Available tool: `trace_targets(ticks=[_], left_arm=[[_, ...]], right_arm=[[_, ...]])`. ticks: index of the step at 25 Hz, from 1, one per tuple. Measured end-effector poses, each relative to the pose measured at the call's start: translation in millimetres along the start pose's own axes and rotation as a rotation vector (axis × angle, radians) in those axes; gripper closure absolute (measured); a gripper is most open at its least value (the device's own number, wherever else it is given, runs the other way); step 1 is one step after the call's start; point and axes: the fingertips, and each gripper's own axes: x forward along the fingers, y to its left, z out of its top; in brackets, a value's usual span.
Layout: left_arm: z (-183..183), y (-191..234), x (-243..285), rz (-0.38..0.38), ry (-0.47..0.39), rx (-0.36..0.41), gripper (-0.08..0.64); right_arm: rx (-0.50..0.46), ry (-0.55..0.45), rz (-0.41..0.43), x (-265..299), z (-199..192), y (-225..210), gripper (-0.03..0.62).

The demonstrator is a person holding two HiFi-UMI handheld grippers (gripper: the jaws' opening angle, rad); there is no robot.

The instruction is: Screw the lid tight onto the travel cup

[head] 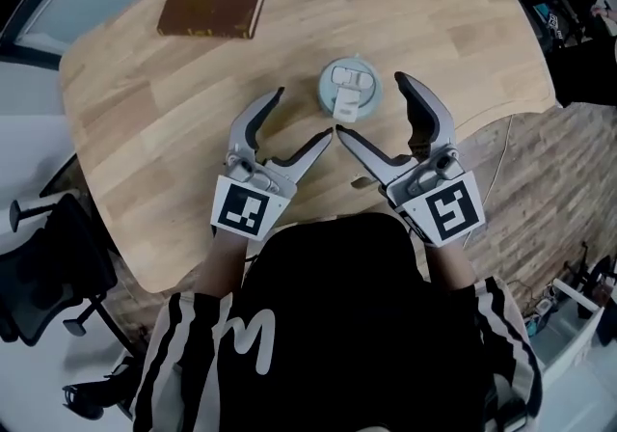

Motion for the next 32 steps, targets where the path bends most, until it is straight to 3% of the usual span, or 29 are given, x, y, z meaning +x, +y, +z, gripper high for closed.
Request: trace_targets(ticks=[8, 18, 31, 32], left_arm=[[-35.2, -4.9, 28.8, -0.015, 0.044, -0.005, 0.166], [-47.4, -9.8, 60.3, -0.056, 0.047, 0.008, 0.138], [-57.1, -24.3, 83.2, -0.128, 0.064, 0.032, 0.146], [-56.5, -25.7, 83.7, -0.133, 0.060, 0.036, 0.172]], right_arm=[[-0.020, 0.038, 0.019, 20.3, -14.0, 1.3, 0.156], [-0.032, 0.072, 0.040, 36.4, -30.4, -1.8, 0.138], [-0.029, 0.080, 0.070, 43.5, -37.5, -0.1, 0.140], [-0.029, 0.081, 0.070, 43.5, -37.5, -0.9, 0.140]])
